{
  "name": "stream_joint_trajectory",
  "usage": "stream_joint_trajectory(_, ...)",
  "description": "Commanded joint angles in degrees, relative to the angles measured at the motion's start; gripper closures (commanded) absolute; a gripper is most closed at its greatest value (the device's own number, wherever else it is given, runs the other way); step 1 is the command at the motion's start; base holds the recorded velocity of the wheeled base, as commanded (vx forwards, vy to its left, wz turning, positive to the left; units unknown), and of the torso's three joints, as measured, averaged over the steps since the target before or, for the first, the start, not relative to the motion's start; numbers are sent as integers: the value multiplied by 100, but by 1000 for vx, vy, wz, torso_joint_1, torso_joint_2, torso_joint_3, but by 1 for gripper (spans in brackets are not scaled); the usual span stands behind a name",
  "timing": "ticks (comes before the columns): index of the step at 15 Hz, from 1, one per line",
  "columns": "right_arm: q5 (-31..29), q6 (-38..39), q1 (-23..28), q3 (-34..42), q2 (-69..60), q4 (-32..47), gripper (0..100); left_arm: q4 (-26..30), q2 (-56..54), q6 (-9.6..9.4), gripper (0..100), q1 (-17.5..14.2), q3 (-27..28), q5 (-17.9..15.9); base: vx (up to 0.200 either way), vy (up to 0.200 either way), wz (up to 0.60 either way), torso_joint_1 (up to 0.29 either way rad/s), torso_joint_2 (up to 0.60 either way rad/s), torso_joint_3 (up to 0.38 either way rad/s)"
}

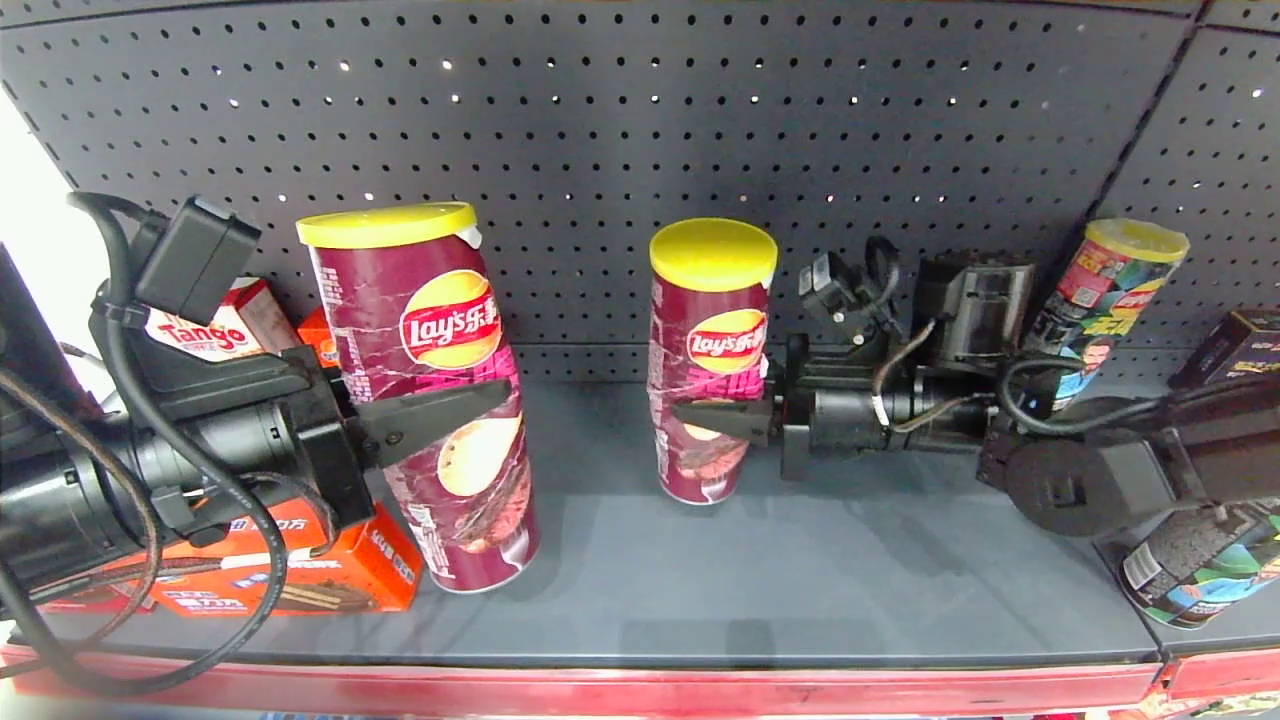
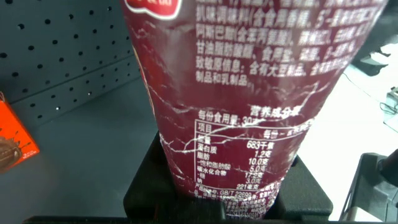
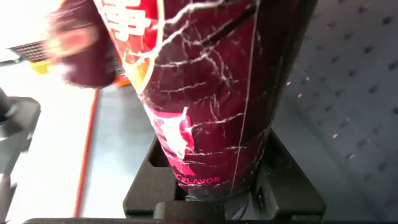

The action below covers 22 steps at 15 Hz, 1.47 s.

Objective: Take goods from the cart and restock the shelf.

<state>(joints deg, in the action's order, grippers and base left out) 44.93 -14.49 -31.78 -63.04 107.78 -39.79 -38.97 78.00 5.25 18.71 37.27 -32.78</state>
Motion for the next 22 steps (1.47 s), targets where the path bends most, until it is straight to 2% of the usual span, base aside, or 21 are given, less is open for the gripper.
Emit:
stream_joint_trajectory(1,-116,-1,-267,1663,-1022,-776,100,4,-4,2,100,1,-9,0,0,0,0,0,0,0)
stream_joint_trajectory(3,-415,78,-373,2085,-1092,-1154,100,4,-4,2,100,1,-26,0,0,0,0,0,0,0)
stream_joint_trajectory(4,-908,210,-548,2393,-1092,-1541,100,4,-4,2,100,1,-26,0,0,0,0,0,0,0)
stream_joint_trajectory(5,-1022,289,-601,2516,-1066,-1708,100,4,-4,2,100,1,-26,0,0,0,0,0,0,0)
stream_joint_trajectory(8,-1066,386,-689,3122,-793,-2481,100,4,-4,2,100,1,-18,9,0,0,0,0,0,0)
stream_joint_trajectory(10,-1066,395,-689,3263,-547,-2850,100,4,-4,2,100,1,-18,9,0,0,0,0,0,0)
stream_joint_trajectory(22,-951,377,-425,2885,-231,-2903,100,4,-4,2,100,-8,-97,9,0,0,0,0,0,0)
